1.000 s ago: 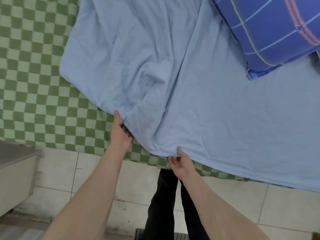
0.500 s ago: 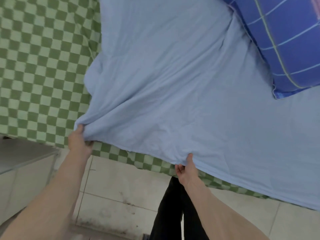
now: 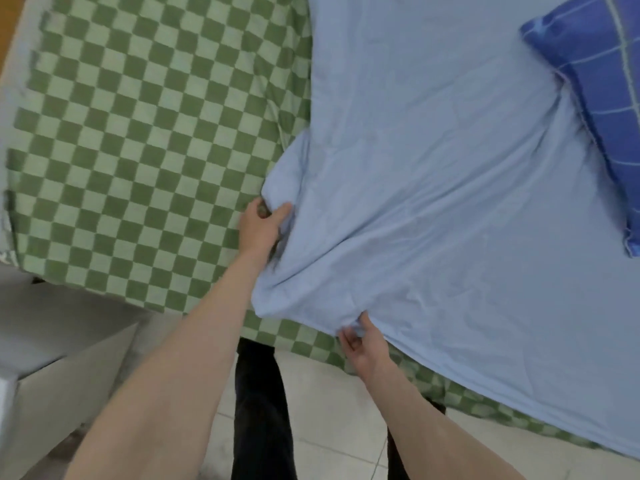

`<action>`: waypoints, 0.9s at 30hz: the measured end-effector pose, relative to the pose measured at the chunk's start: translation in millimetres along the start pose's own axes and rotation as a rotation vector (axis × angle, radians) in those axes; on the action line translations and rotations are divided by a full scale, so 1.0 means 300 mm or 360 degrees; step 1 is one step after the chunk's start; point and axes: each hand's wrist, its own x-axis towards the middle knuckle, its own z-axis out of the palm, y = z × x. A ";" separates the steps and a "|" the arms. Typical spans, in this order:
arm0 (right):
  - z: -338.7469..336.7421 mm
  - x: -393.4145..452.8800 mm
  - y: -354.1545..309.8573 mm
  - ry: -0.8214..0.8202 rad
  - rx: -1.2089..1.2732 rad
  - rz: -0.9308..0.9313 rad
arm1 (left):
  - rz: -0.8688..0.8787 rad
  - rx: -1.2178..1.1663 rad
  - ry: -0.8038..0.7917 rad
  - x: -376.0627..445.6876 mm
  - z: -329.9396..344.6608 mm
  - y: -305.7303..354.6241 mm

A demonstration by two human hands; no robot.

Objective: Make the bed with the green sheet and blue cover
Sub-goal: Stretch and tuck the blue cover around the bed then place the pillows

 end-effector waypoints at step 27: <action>0.502 -0.124 0.479 0.0243 0.0067 0.0120 | 0.0712 0.1191 -0.0614 0.240 -0.927 -0.120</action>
